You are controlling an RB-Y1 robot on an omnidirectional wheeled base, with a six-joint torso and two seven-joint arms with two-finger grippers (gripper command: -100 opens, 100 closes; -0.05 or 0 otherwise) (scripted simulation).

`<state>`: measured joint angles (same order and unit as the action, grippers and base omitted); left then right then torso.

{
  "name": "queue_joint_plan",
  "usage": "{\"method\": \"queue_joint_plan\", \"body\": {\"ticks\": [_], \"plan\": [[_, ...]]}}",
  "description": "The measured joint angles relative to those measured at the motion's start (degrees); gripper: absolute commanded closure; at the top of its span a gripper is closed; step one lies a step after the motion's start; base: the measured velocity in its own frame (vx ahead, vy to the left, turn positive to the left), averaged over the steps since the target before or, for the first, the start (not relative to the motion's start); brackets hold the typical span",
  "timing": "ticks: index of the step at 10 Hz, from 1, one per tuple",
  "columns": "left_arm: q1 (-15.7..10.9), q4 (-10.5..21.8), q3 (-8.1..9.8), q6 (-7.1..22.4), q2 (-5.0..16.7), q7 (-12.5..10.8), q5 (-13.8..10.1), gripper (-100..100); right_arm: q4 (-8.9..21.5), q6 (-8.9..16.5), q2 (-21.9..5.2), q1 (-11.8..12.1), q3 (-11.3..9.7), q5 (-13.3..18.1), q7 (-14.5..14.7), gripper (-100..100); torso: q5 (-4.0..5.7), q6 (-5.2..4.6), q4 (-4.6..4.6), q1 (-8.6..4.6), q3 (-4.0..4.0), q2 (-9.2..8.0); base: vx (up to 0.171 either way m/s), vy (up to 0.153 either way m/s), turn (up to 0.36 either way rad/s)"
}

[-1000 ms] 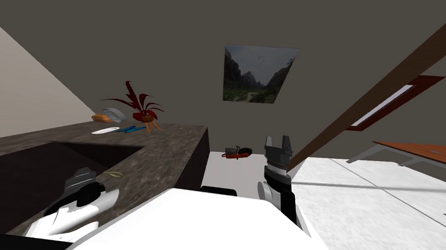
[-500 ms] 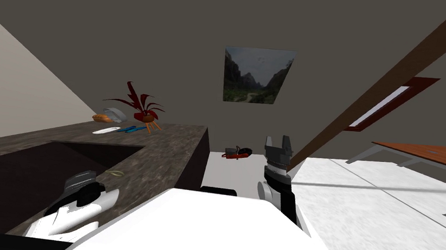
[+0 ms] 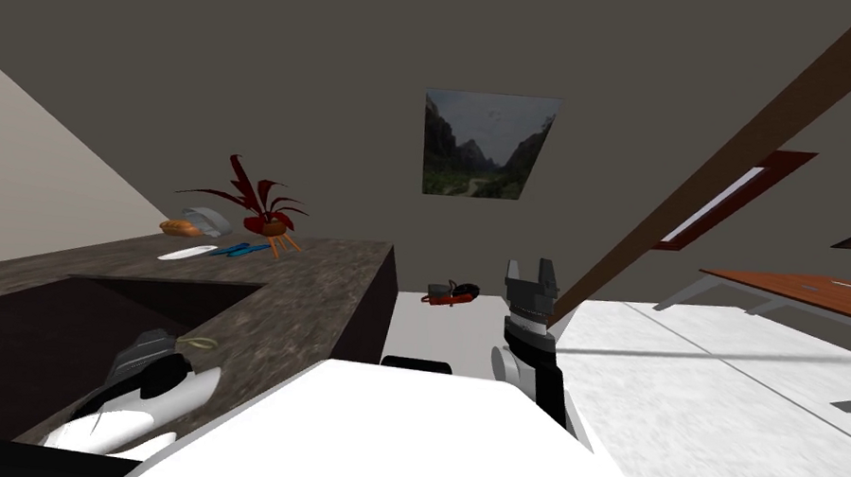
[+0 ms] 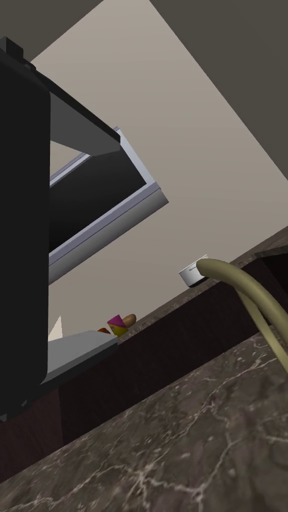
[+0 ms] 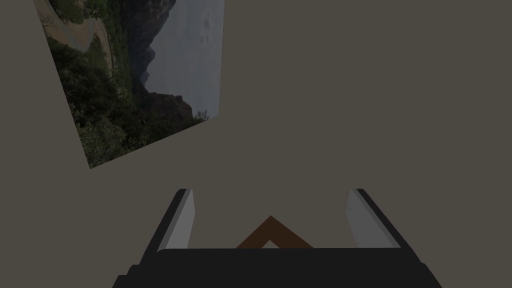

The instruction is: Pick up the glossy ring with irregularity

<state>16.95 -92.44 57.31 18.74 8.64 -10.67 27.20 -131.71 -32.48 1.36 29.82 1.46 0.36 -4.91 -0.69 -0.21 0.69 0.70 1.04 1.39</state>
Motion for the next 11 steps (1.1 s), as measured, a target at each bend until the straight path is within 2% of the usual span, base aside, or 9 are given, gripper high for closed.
{"method": "queue_joint_plan", "body": {"ticks": [4,5,6,7,8,11], "plan": [[2.5,1.0,-1.29,3.9,2.0,2.6,0.2,-100,0.0,0.0,0.0,0.0,0.0,0.0,0.0,0,-0.02,0.0,-0.01,0.07,-0.02,-0.03,0.053,0.009,-0.033],[2.5,1.1,-1.31,4.1,2.1,2.7,0.2,0,0.0,0.0,0.0,0.0,0.0,0.0,0.0,0,-0.01,0.01,-0.02,0.04,-0.06,-0.12,0.005,0.001,0.002],[2.5,1.1,-1.31,4.1,2.1,2.7,0.2,-100,0.0,0.0,0.0,0.0,0.0,0.0,0.0,0,-0.01,0.01,-0.04,0.03,-0.12,-0.21,-0.063,0.038,-0.015],[2.5,-0.4,-1.16,4.7,2.2,2.5,-0.3,-100,0.0,0.0,0.0,0.0,0.0,0.0,0.0,0,-0.01,0.01,-0.09,0.14,-0.24,-0.43,-0.04,0.025,-0.01],[2.5,-0.6,-1.14,4.9,2.2,2.4,-0.4,100,0.0,0.0,0.0,0.0,0.0,0.0,0.0,0,-0.04,0.02,-0.1,0.12,-0.24,-0.42,0.0,0.0,0.0],[2.5,-0.6,-1.14,4.9,2.2,2.5,-0.4,100,0.0,0.0,0.0,0.0,0.0,0.0,0.0,0,-0.01,0.01,-0.06,0.03,-0.16,-0.28,0.0,0.0,0.0]]}}
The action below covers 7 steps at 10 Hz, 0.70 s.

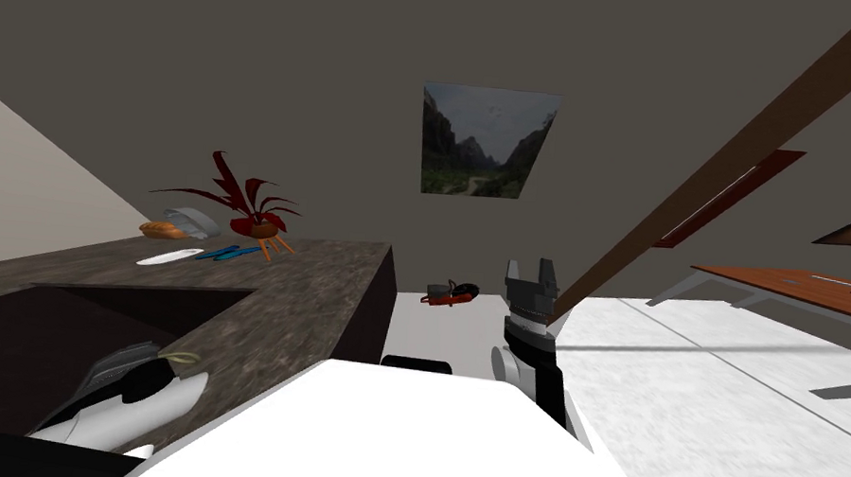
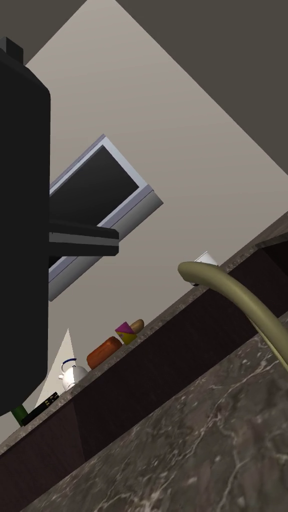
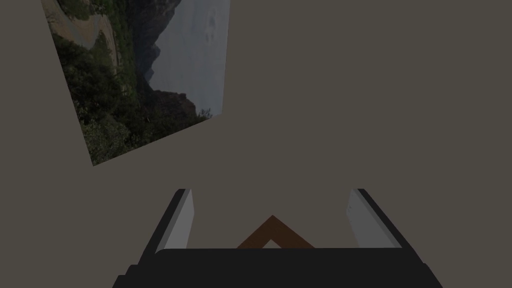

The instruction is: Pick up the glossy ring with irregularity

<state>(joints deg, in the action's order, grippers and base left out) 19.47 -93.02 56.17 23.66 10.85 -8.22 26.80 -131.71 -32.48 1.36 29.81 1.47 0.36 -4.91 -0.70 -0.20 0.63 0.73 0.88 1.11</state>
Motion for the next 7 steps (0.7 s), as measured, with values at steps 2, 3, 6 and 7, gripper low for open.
{"method": "queue_joint_plan", "body": {"ticks": [2,3,6,7], "plan": [[0.0,0.0,0.0,0.0,0.0,0.0,0.0,0,0.0,0.0,0.0,0.0,0.0,0.0,0.0,0,0.0,0.0,0.0,0.0,0.0,0.01,0.0,0.0,0.0],[0.0,0.0,0.0,0.0,0.0,0.0,0.0,-100,0.0,0.0,0.0,0.0,0.0,0.0,0.0,0,0.0,0.0,0.0,0.0,0.0,0.01,0.031,-0.105,0.112],[-0.7,0.2,0.12,-0.5,-0.6,-1.6,-1.0,-100,0.0,0.0,0.0,0.0,0.0,0.0,0.0,0,0.16,0.01,0.02,-0.74,0.05,0.1,0.016,-0.177,0.129],[-1.2,0.1,0.26,-0.9,-1.0,-2.7,-1.5,-100,0.0,0.0,0.0,0.0,0.0,0.0,0.0,0,0.16,0.02,0.02,-0.68,0.04,0.07,0.008,-0.104,0.108]]}}
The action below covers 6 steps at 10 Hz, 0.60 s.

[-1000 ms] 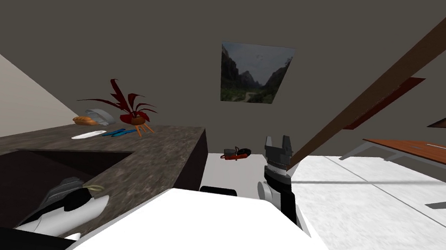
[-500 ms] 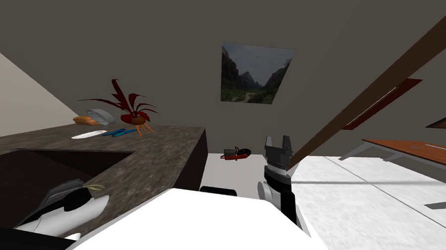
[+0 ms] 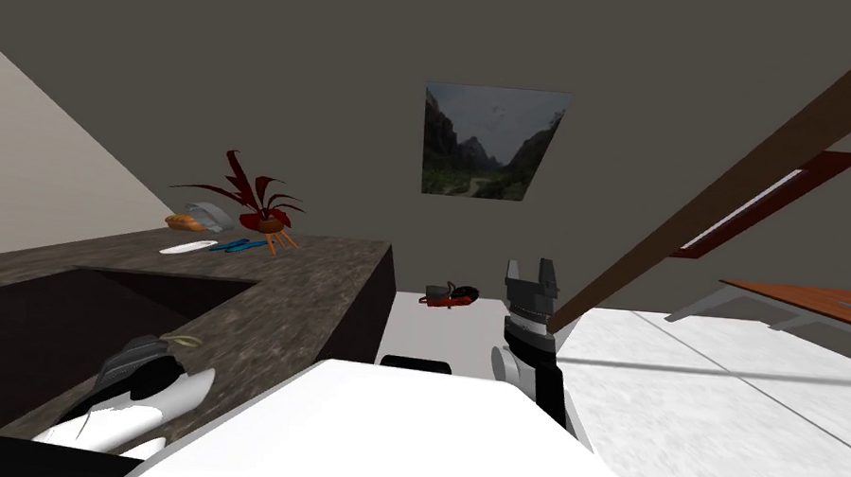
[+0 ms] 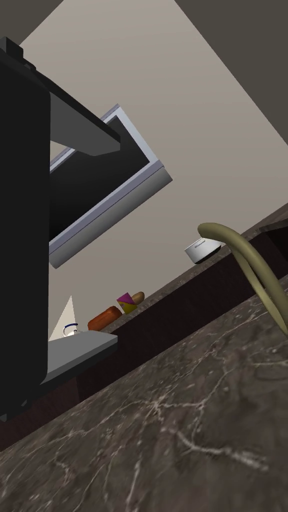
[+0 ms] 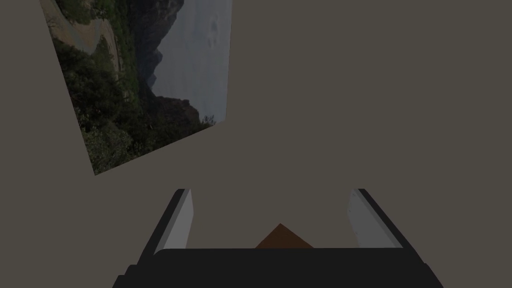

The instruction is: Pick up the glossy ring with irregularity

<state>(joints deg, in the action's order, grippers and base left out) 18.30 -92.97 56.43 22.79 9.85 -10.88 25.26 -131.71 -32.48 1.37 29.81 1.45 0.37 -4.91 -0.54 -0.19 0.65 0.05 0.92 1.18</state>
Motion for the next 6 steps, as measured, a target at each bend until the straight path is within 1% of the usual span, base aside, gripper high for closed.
{"method": "queue_joint_plan", "body": {"ticks": [1,2,3,4,5,6], "plan": [[-0.5,-0.5,0.13,-0.2,-0.4,-1.0,-0.5,-100,0.0,0.0,0.0,0.0,0.0,0.0,0.0,0,-0.04,-0.01,0.0,0.2,0.0,0.01,-0.013,-0.044,0.068],[-0.9,-0.7,0.48,-0.8,-0.8,-2.1,-0.9,-100,0.0,0.0,0.0,0.0,0.0,0.0,0.0,0,-0.09,-0.01,-0.01,0.44,-0.03,-0.05,-0.07,0.072,0.03],[-1.6,-0.5,0.84,-2.0,-1.6,-2.9,-1.0,-100,0.0,0.0,0.0,0.0,0.0,0.0,0.0,0,-0.17,-0.02,-0.04,0.86,-0.12,-0.22,-0.094,0.14,-0.057],[-2.1,-0.3,0.85,-2.9,-2.2,-3.2,-0.9,-100,0.0,0.0,0.0,0.0,0.0,0.0,0.0,0,-0.25,-0.04,-0.07,1.15,-0.19,-0.33,-0.07,0.175,-0.081],[-2.2,0.3,0.62,-3.5,-2.2,-2.9,-0.9,-100,0.0,0.0,0.0,0.0,0.0,0.0,0.0,0,-0.29,-0.03,-0.07,1.34,-0.18,-0.31,-0.01,0.174,-0.134],[-2.2,0.9,0.34,-4.1,-2.0,-2.2,-0.6,-100,0.0,0.0,0.0,0.0,0.0,0.0,0.0,0,-0.31,-0.05,-0.04,1.39,-0.09,-0.14,0.006,0.138,-0.104]]}}
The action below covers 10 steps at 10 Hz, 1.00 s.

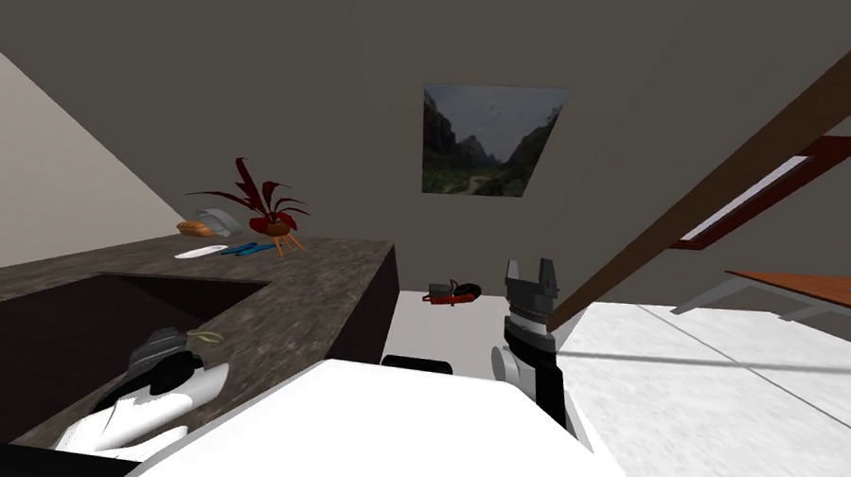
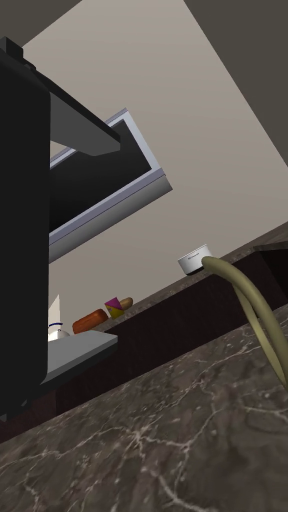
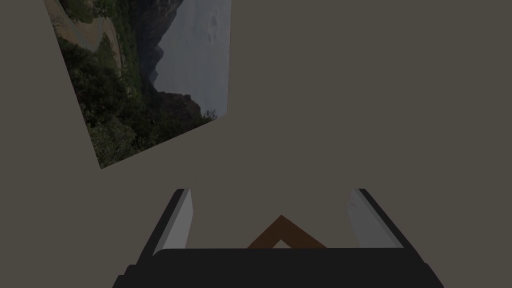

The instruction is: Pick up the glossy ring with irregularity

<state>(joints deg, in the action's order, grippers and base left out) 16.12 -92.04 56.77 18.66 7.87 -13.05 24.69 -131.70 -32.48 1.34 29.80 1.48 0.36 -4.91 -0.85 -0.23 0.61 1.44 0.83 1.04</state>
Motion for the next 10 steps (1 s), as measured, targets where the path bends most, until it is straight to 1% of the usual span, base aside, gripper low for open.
{"method": "queue_joint_plan", "body": {"ticks": [1,2,3,4,5,6,7,8,9,10], "plan": [[0.3,0.3,-0.27,-0.4,0.5,0.9,0.2,-100,0.0,0.0,0.0,0.0,0.0,0.0,0.0,0,0.02,0.02,0.03,-0.1,0.06,0.09,-0.001,0.058,-0.023],[0.3,0.3,-0.29,-0.4,0.5,1.2,0.3,0,0.0,0.0,0.0,0.0,0.0,0.0,0.0,0,0.07,0.03,0.03,-0.39,0.07,0.12,-0.001,0.013,0.0],[0.3,0.3,-0.29,-0.4,0.5,1.1,0.3,-100,0.0,0.0,0.0,0.0,0.0,0.0,0.0,0,0.12,0.03,0.04,-0.58,0.08,0.13,0.052,-0.008,0.38],[-0.5,1.0,-2.01,-1.3,1.6,1.1,-0.8,-100,0.0,0.0,0.0,0.0,0.0,0.0,0.0,0,0.16,0.09,0.07,-0.73,0.18,0.31,0.068,-0.043,0.283],[-1.6,1.8,-3.32,-1.5,2.6,1.1,-1.0,-100,0.0,0.0,0.0,0.0,0.0,0.0,0.0,0,0.19,0.03,0.09,-0.85,0.24,0.4,0.045,-0.042,0.002],[-2.1,3.3,-3.69,-1.7,3.4,1.1,-1.2,-100,0.0,0.0,0.0,0.0,0.0,0.0,0.0,0,0.18,0.0,0.09,-0.84,0.21,0.35,0.064,-0.033,0.364],[-3.8,6.0,-5.01,-3.6,5.4,0.8,-1.9,-100,0.0,0.0,0.0,0.0,0.0,0.0,0.0,0,0.19,0.08,0.1,-0.84,0.25,0.42,0.072,-0.046,0.244],[-4.8,8.2,-6.22,-4.6,6.8,0.8,-2.4,-100,0.0,0.0,0.0,0.0,0.0,0.0,0.0,0,0.19,0.02,0.11,-0.86,0.26,0.44,0.084,-0.067,0.37],[-6.0,9.8,-8.02,-5.5,8.6,0.7,-3.5,-100,0.0,0.0,0.0,0.0,0.0,0.0,0.0,0,0.21,0.07,0.12,-0.95,0.29,0.5,0.066,-0.055,0.262],[-7.6,12.0,-9.27,-6.4,9.6,0.7,-3.5,-100,0.0,0.0,0.0,0.0,0.0,0.0,0.0,0,0.2,0.02,0.12,-0.9,0.28,0.46,0.071,-0.053,0.398]]}}
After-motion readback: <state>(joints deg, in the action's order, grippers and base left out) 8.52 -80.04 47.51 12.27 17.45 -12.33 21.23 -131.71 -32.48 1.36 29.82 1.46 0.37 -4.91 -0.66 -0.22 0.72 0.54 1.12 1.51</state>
